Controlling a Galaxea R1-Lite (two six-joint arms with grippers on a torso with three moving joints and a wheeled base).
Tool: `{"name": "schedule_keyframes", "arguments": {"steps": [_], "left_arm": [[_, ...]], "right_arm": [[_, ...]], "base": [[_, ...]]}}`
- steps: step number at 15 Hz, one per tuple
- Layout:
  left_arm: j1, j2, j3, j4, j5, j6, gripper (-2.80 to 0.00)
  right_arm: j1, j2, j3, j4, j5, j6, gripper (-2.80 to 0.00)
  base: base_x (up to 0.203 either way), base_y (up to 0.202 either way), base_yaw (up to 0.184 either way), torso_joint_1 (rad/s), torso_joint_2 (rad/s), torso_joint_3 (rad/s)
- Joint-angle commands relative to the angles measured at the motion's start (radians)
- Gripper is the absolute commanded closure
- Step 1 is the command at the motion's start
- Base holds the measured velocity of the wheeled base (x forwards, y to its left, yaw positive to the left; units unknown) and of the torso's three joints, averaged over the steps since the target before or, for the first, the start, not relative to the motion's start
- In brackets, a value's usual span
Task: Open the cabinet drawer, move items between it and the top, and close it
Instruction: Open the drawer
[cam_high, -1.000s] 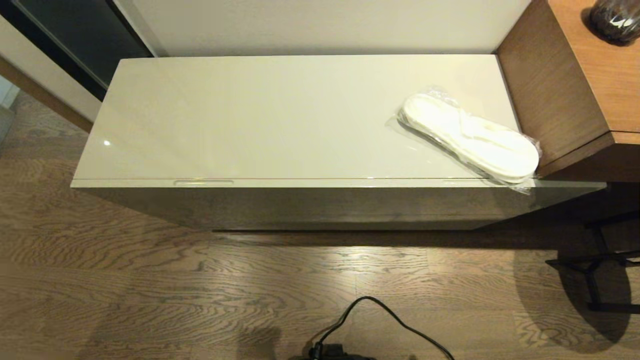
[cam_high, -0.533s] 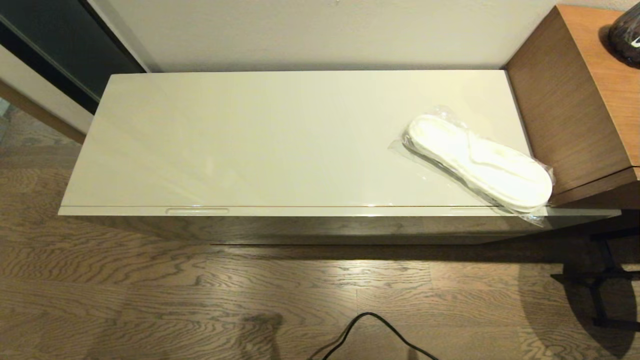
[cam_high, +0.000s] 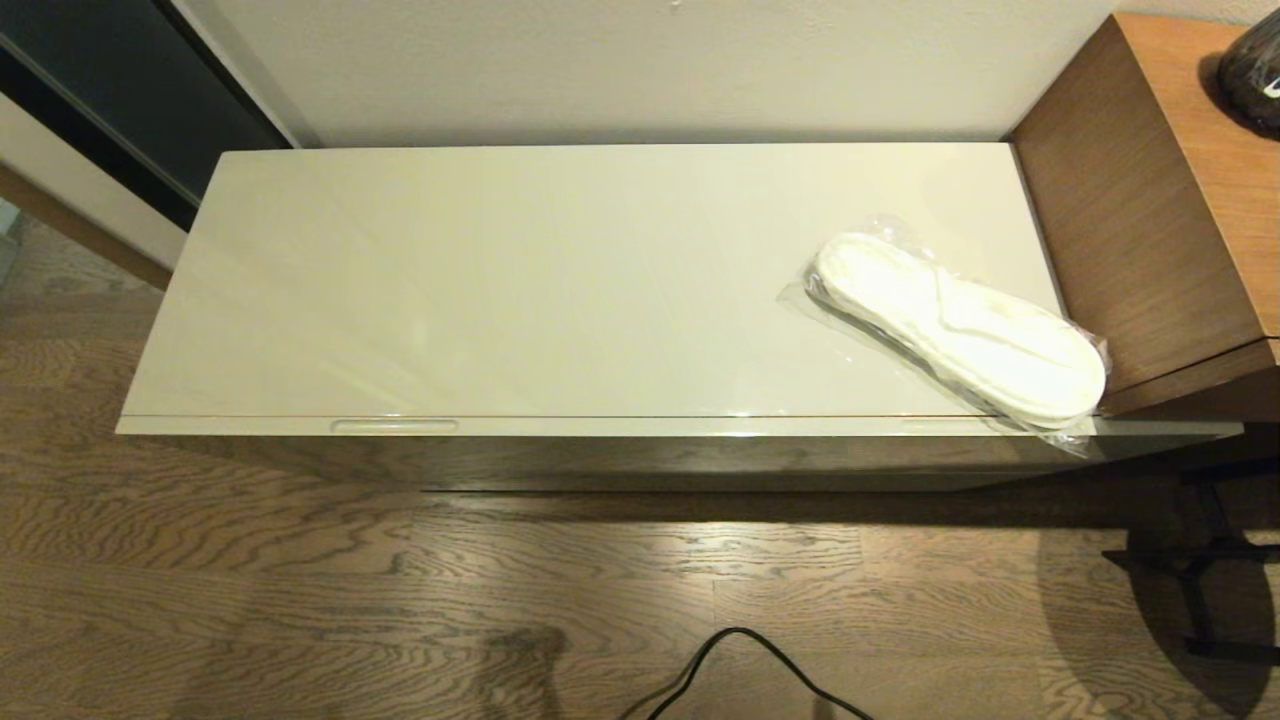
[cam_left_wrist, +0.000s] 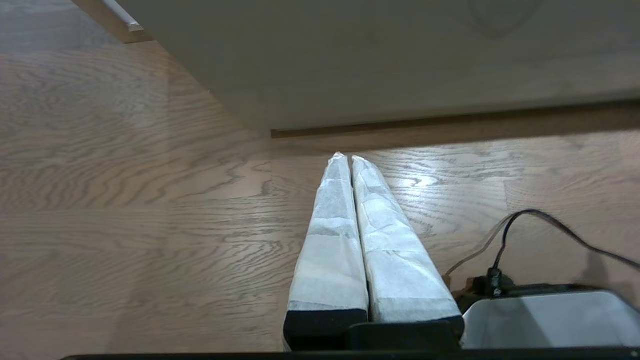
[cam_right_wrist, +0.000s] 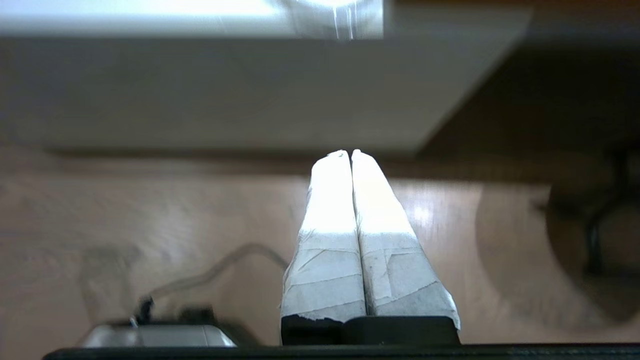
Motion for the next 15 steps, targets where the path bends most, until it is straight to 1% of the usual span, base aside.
{"name": "schedule_keyframes", "arguments": {"steps": [1, 2, 3, 4, 5, 6, 7, 8, 10, 11, 13, 15], "left_arm": [[0.000, 0.001, -0.018, 0.047, -0.002, 0.025, 0.00], [0.000, 0.001, -0.018, 0.049, -0.002, 0.022, 0.00], [0.000, 0.001, -0.018, 0.046, -0.002, 0.019, 0.00], [0.000, 0.002, -0.026, 0.043, -0.003, 0.020, 0.00], [0.000, 0.008, -0.058, 0.046, 0.003, 0.022, 0.00], [0.000, 0.030, -0.103, 0.055, 0.011, 0.010, 0.00], [0.001, 0.086, -0.188, 0.064, 0.029, -0.029, 0.00], [0.003, 0.169, -0.302, 0.079, 0.052, -0.073, 0.00], [0.004, 0.324, -0.527, 0.112, 0.090, -0.148, 0.00], [0.004, 0.411, -0.633, 0.128, 0.101, -0.182, 0.00], [0.004, 0.546, -0.770, 0.151, 0.107, -0.234, 0.00], [0.004, 0.678, -0.804, 0.157, 0.087, -0.262, 0.00]], "right_arm": [[0.000, 0.000, -0.299, 0.229, 0.026, -0.006, 0.00], [0.000, 0.001, -0.442, 0.352, 0.040, -0.011, 0.00], [0.000, 0.001, -0.552, 0.461, 0.050, -0.014, 0.00], [0.000, 0.002, -0.620, 0.530, 0.048, -0.013, 0.00], [0.000, 0.002, -0.647, 0.592, 0.023, -0.009, 0.00], [0.000, 0.002, -0.643, 0.622, -0.012, -0.008, 0.00], [0.000, 0.003, -0.635, 0.574, -0.041, -0.013, 0.00], [0.000, 0.003, -0.636, 0.545, -0.047, -0.042, 0.00], [-0.001, 0.019, -0.657, 0.532, -0.049, -0.047, 0.00], [-0.003, 0.069, -0.705, 0.521, -0.051, -0.029, 0.00], [-0.005, 0.252, -0.805, 0.508, -0.059, 0.060, 0.00], [-0.007, 0.434, -0.856, 0.505, -0.049, 0.147, 0.00]], "base": [[0.000, 0.000, 0.000, 0.000, 0.00, 0.000], [0.000, 0.000, 0.000, 0.000, 0.00, 0.000], [0.000, 0.000, 0.000, 0.000, 0.00, 0.000], [0.000, 0.000, 0.000, 0.000, 0.00, 0.000], [0.000, 0.000, 0.000, 0.000, 0.00, 0.000], [0.000, 0.000, 0.000, 0.000, 0.00, 0.000], [0.000, 0.000, 0.000, 0.000, 0.00, 0.000], [0.000, 0.000, 0.000, 0.000, 0.00, 0.000], [0.000, 0.000, 0.000, 0.000, 0.00, 0.000], [0.000, 0.000, 0.000, 0.000, 0.00, 0.000], [0.000, 0.000, 0.000, 0.000, 0.00, 0.000], [0.000, 0.000, 0.000, 0.000, 0.00, 0.000]]}}
